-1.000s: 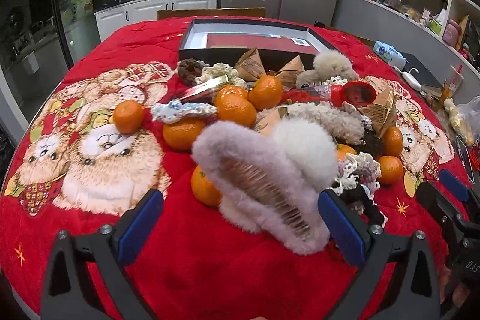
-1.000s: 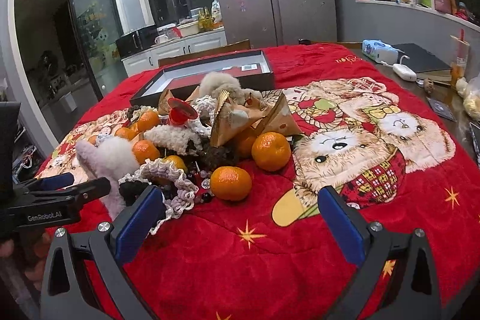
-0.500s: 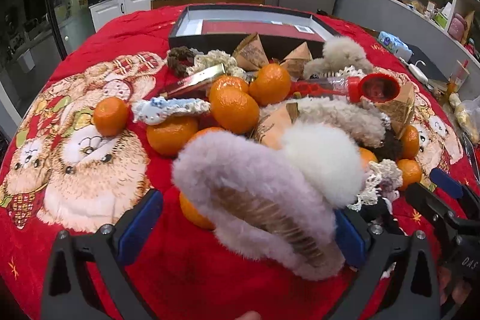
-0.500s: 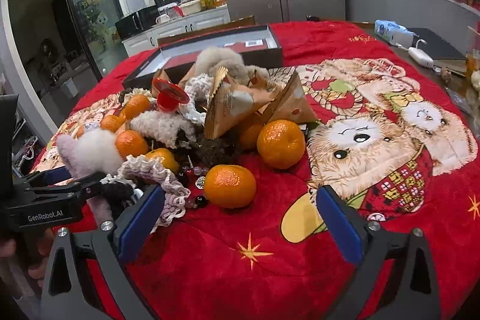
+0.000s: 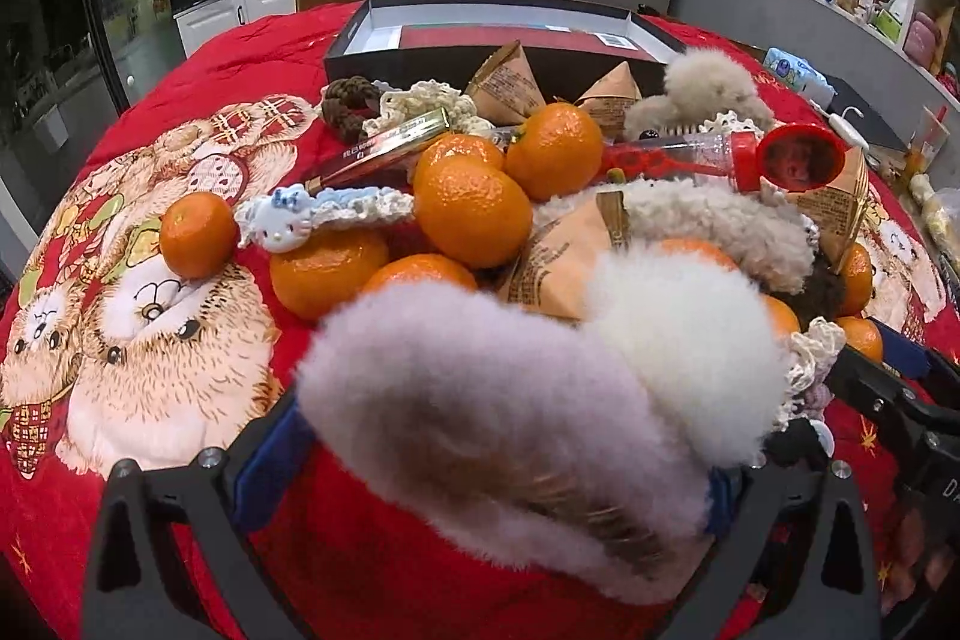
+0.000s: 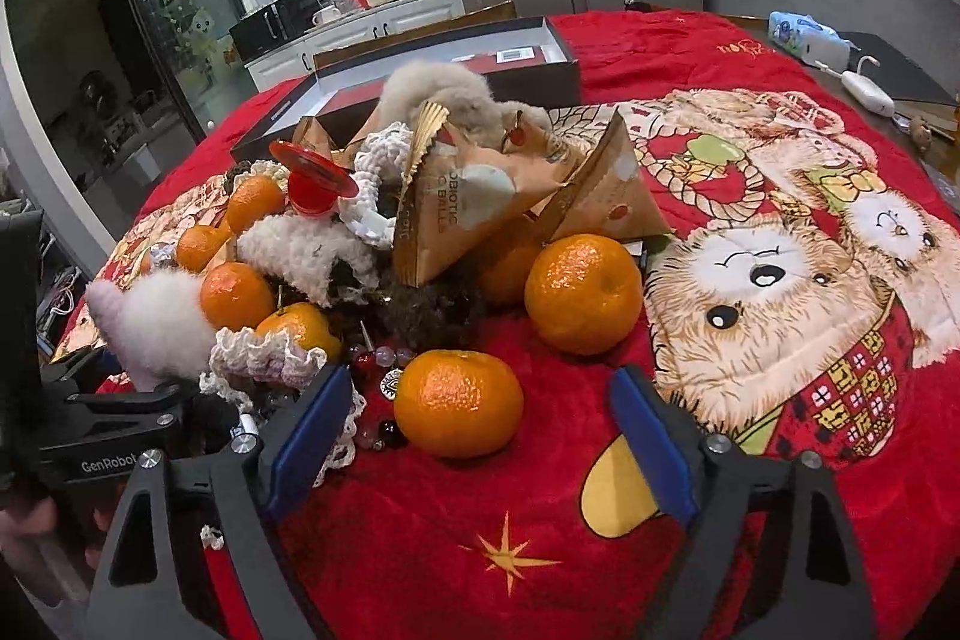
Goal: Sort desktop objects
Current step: 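Grasp the pink fluffy hair clip with the left gripper while the right gripper grasps a mandarin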
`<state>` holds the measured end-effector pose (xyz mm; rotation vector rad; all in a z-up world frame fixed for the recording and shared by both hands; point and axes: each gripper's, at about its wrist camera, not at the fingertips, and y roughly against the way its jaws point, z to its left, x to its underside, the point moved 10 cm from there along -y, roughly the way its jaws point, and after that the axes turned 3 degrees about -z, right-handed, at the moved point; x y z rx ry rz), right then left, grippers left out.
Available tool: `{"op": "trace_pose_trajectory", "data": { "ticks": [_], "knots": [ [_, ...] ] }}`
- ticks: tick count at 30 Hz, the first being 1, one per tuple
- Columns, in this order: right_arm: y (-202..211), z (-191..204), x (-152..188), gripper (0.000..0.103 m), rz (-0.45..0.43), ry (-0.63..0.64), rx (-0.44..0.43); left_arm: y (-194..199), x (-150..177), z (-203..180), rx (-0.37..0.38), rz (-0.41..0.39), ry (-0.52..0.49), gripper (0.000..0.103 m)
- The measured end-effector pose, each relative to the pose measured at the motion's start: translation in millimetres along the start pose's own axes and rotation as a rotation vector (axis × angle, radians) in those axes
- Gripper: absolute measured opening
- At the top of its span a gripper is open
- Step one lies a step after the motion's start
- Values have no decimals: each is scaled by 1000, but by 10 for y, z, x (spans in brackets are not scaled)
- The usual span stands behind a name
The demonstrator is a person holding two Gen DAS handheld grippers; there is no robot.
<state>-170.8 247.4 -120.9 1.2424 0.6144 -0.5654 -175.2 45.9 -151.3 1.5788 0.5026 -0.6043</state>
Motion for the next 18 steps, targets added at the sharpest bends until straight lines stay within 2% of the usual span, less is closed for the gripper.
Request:
{"op": "trace_pose_trajectory", "data": {
  "ticks": [8,13,18],
  "knots": [
    [-16,-1,-11,86,0,1,7,3,5,-13,-1,-6,-1,102],
    [-31,-13,-1,76,3,22,50,90,12,-77,28,-29,-5,89],
    [-30,19,28,65,9,51,68,163,41,-87,53,-51,7,81]
  ]
}}
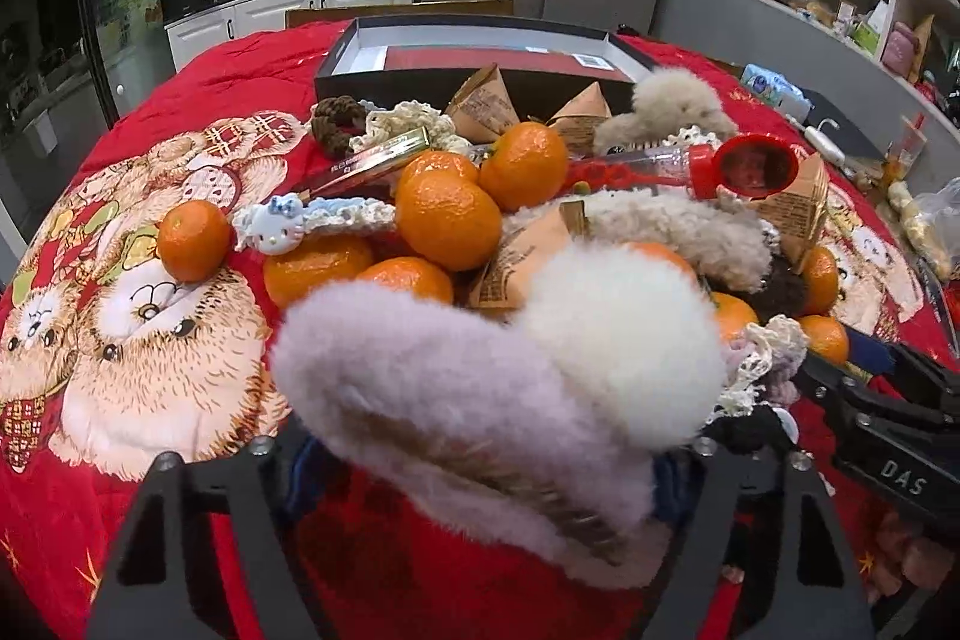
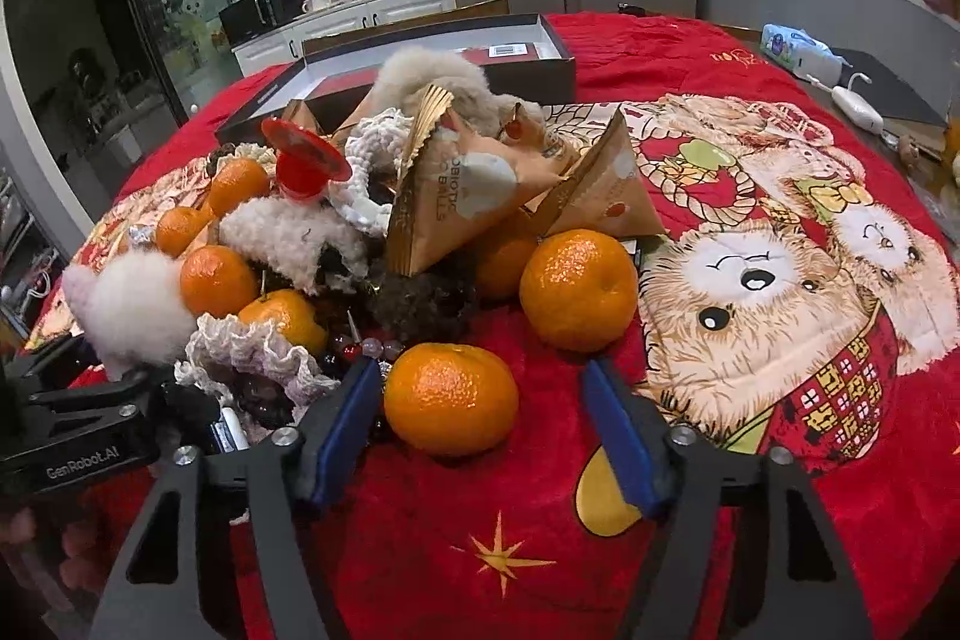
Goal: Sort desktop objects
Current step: 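Grasp the pink fluffy hair clip with the left gripper while the right gripper grasps a mandarin, then carry the hair clip and mandarin over the black tray with both grippers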
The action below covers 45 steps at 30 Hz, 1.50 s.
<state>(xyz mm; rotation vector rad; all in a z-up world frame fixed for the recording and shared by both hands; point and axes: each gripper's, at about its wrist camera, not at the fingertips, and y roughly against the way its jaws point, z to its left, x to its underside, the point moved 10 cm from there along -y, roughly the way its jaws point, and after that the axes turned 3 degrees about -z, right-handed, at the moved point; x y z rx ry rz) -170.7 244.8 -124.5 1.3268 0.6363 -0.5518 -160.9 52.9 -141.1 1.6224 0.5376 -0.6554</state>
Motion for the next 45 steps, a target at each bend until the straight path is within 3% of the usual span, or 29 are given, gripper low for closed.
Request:
{"op": "trace_pose_trajectory", "data": {
  "ticks": [8,18,33,45],
  "knots": [
    [18,87,12,38,-10,34,-29,106,5,71,35,-33,31,75],
    [82,76,31,37,-28,5,-49,289,12,212,34,-68,54,67],
    [237,96,30,37,-48,-4,-26,505,-44,341,23,-107,56,67],
    [401,401,-89,37,-86,39,-70,631,-114,308,43,-127,52,59]
  ]
}}
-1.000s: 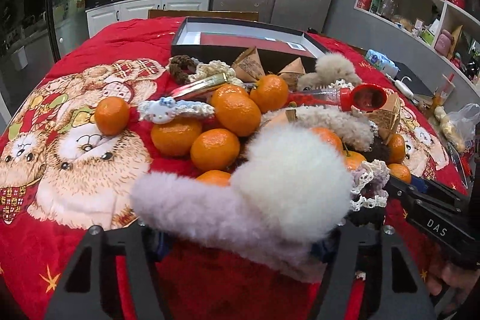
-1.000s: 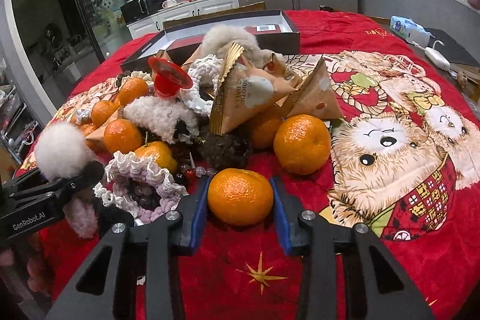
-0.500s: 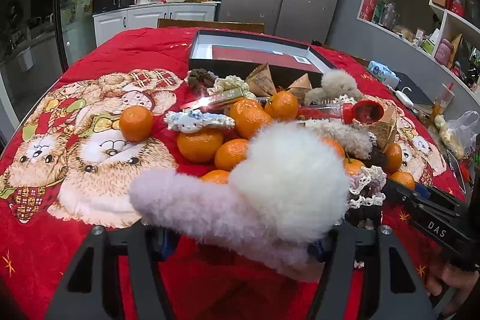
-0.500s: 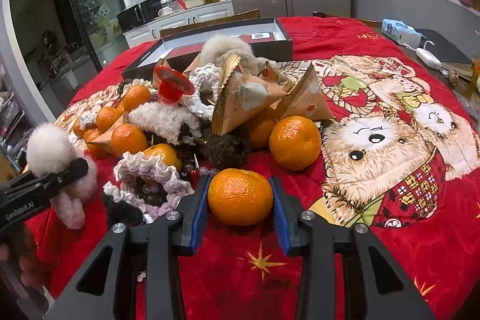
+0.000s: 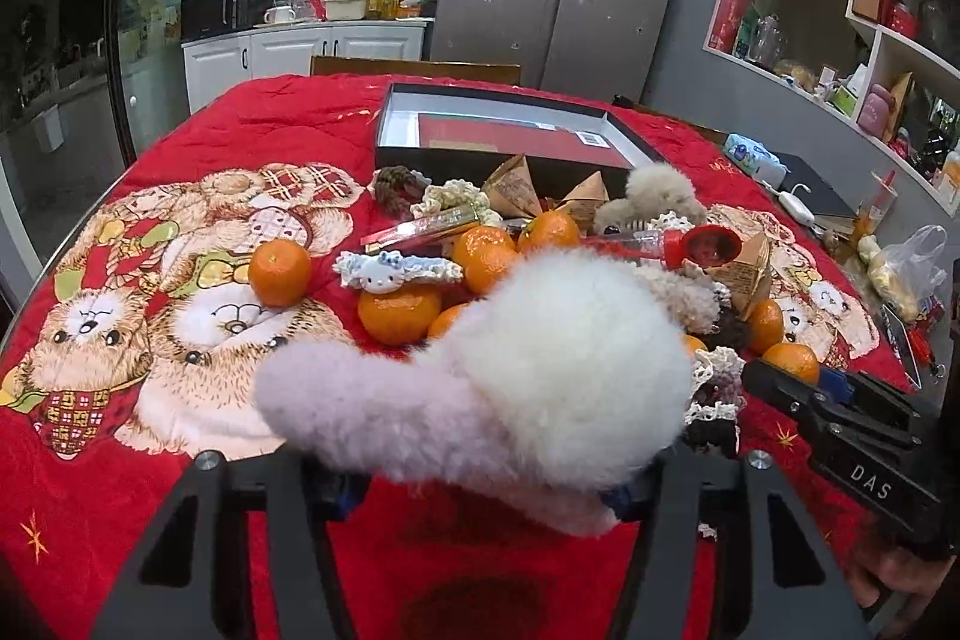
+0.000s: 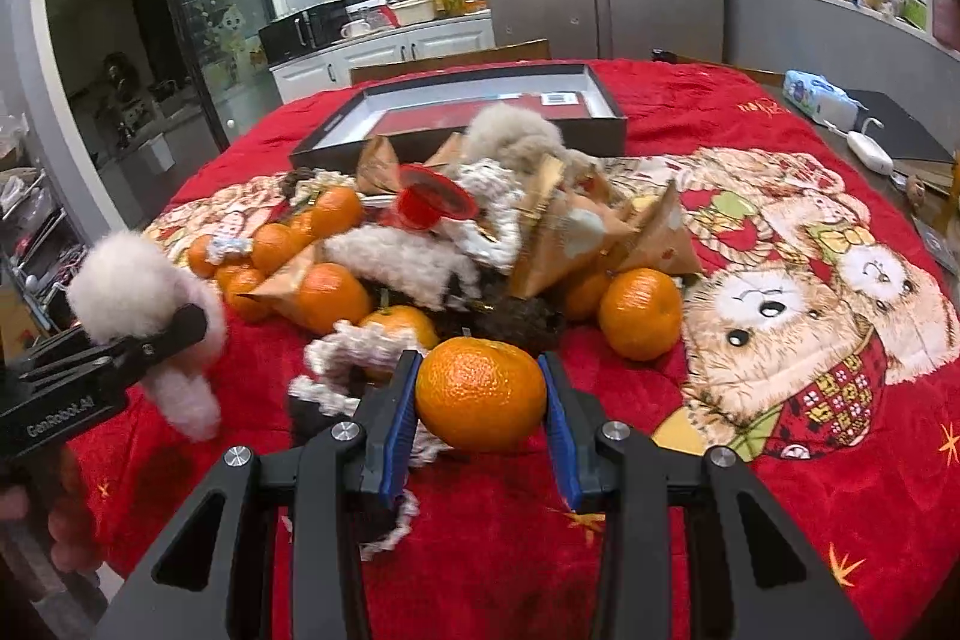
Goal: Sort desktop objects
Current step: 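Carry the hair clip and mandarin over the black tray with both grippers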
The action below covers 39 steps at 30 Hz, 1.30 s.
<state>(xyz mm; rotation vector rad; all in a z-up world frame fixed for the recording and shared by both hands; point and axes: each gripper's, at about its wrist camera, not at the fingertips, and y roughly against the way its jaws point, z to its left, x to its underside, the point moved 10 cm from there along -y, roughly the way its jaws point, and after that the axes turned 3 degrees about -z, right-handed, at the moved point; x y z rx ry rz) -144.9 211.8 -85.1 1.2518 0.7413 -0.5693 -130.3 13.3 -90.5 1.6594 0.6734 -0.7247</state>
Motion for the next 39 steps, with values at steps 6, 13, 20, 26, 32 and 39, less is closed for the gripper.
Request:
{"op": "trace_pose_trajectory", "data": {
  "ticks": [6,13,20,26,32,39],
  "knots": [
    [16,125,-37,37,-6,15,-16,-3,3,30,13,5,12,55],
    [48,240,-127,37,-25,38,-27,68,-131,23,18,-28,-2,55],
    [25,362,-254,37,-44,50,-59,52,-292,0,40,-44,11,55],
    [-91,415,-398,37,-50,50,-82,-67,-466,-19,47,-48,22,55],
    [-268,388,-595,37,-52,43,-90,-234,-686,-21,54,-45,26,55],
    [-447,415,-831,37,-43,12,-146,-472,-859,0,57,-17,26,55]
  ]
}}
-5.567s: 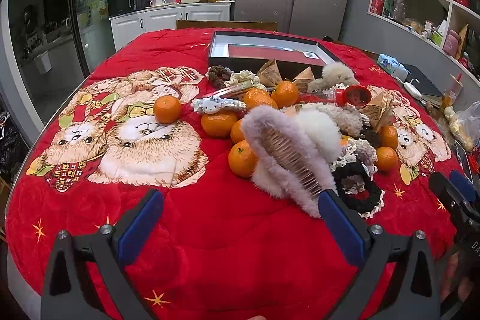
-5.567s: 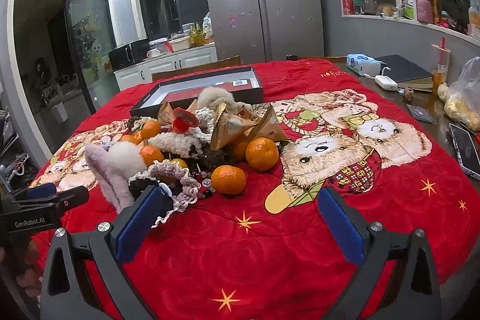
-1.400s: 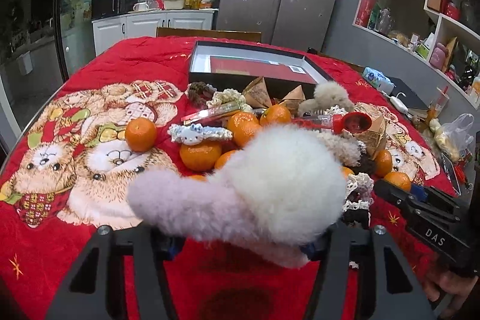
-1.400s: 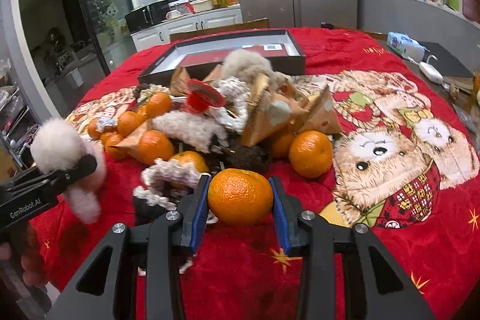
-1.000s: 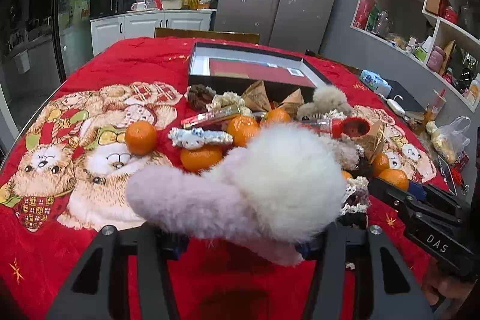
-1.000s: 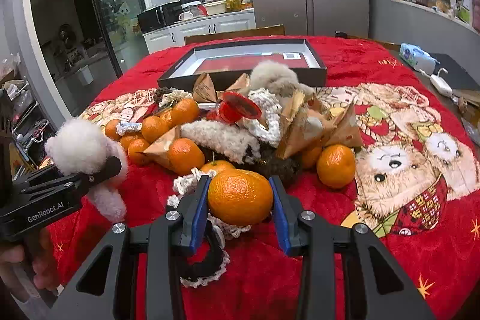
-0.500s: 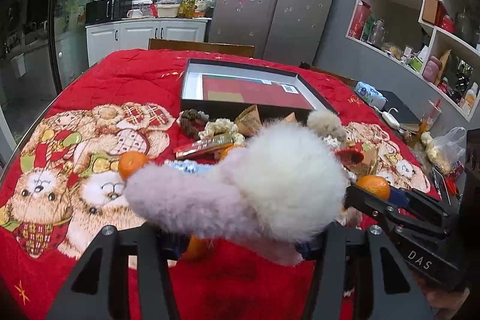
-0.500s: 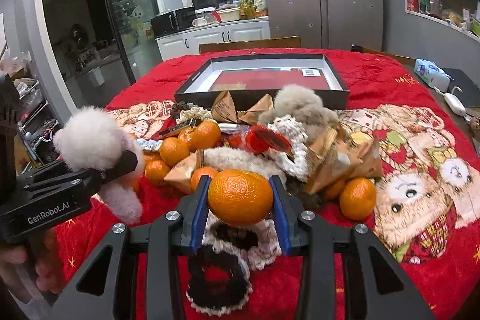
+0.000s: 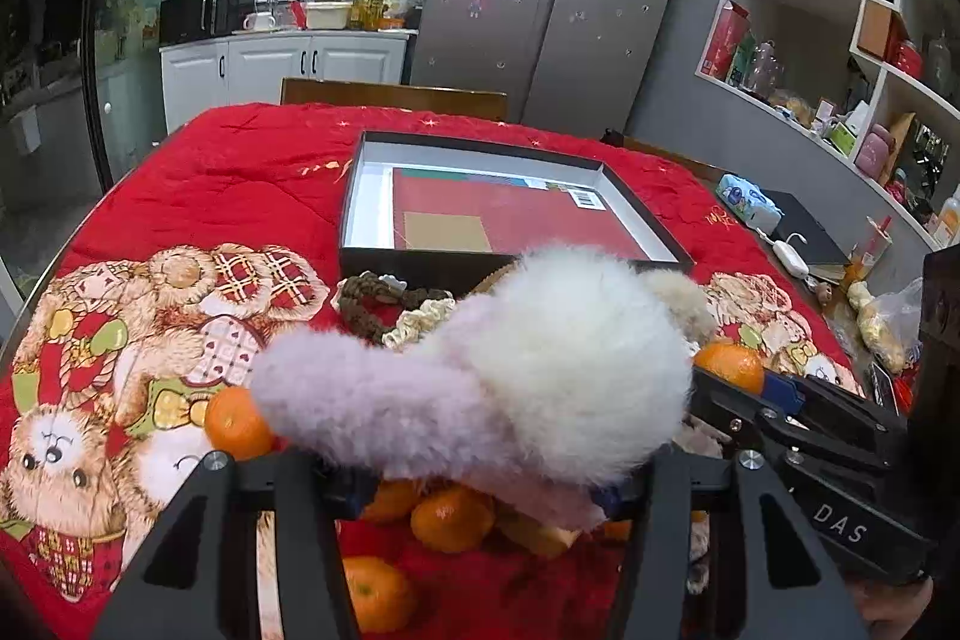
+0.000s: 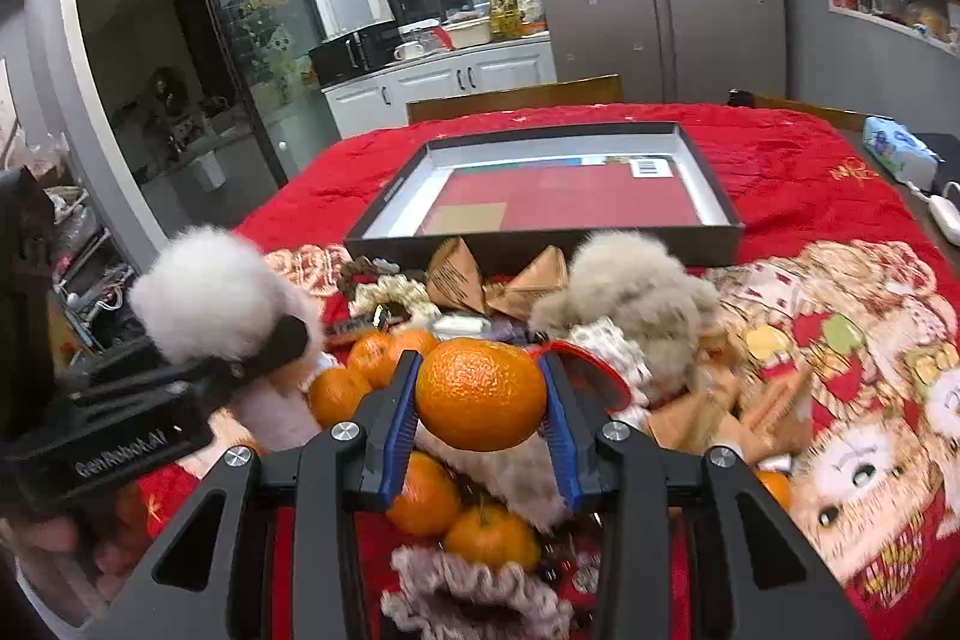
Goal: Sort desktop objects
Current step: 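Carry the hair clip and mandarin over the black tray with both grippers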
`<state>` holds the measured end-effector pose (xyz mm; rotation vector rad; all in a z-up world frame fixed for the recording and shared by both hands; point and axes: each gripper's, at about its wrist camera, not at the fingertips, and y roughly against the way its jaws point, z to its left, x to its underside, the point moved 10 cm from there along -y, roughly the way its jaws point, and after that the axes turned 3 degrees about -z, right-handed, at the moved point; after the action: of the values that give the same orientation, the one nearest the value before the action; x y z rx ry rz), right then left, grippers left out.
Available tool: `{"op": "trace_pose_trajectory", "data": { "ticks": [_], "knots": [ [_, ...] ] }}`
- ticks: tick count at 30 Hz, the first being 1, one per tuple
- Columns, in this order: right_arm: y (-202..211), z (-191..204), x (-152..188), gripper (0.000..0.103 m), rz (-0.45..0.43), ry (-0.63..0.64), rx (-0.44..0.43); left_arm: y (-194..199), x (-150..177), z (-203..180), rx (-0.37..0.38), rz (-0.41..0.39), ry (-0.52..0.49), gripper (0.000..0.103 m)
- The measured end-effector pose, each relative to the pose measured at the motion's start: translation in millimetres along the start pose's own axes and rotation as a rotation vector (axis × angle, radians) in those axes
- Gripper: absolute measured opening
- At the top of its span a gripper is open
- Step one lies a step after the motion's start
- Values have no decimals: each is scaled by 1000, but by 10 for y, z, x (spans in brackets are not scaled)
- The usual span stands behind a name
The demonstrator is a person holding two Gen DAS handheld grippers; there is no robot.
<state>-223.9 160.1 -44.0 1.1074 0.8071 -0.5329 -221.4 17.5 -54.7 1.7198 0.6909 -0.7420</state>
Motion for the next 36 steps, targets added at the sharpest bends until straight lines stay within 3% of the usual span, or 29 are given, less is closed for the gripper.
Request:
{"op": "trace_pose_trajectory", "data": {
  "ticks": [15,25,36],
  "knots": [
    [-343,-18,-467,37,31,-37,-80,-369,-590,55,10,-14,7,55],
    [-759,-126,-961,37,82,-62,-120,-867,-1030,147,11,25,7,55],
    [-1418,-401,-1080,37,183,-81,-65,-1642,-1186,342,-7,123,9,55]
  ]
}}
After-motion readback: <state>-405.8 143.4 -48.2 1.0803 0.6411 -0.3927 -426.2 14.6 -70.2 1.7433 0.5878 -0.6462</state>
